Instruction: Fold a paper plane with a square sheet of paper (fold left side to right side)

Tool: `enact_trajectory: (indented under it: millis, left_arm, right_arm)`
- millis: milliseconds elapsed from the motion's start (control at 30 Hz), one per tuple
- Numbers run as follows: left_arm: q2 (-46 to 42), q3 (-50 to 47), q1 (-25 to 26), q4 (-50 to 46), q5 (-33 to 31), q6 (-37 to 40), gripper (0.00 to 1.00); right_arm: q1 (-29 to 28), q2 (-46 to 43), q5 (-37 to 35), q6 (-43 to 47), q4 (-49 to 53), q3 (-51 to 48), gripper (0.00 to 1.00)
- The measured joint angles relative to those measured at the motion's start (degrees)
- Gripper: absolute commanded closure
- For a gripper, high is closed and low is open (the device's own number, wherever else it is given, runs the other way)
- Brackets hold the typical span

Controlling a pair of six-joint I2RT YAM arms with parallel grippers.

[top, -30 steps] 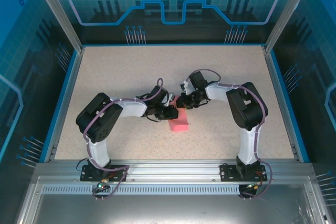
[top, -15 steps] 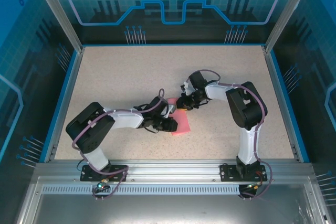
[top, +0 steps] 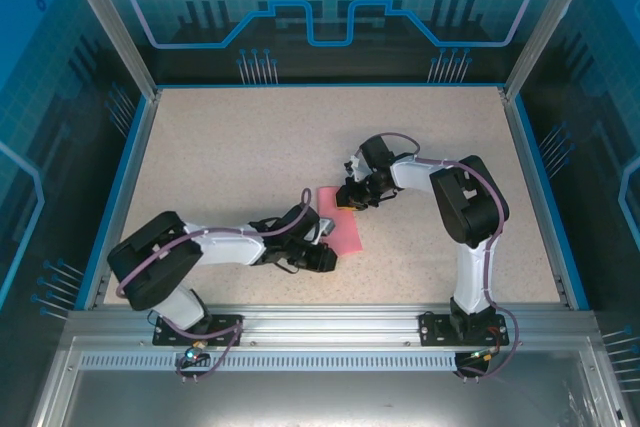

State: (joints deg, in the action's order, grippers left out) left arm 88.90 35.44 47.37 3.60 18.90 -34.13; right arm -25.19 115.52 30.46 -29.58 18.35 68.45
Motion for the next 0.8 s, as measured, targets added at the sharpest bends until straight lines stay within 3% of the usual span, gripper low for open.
enact_trajectory:
  millis: [167, 333, 800]
  left_arm:
    - [-8.2, 0.5, -4.5, -0.5, 0.9, 0.0, 0.72]
    - [-5.2, 4.2, -10.7, -0.3, 1.7, 0.7, 0.73]
    - [12.1, 10.9, -8.8, 3.2, 5.2, 1.5, 0.74]
  right_arm:
    - [0.0, 0.0, 0.1, 0.0, -0.5, 0.0, 0.82]
    - [-0.3, 0.0, 0.1, 0.0, -1.3, 0.0, 0.82]
    - [-0.7, 0.0, 0.3, -0.3, -2.9, -0.1, 0.80]
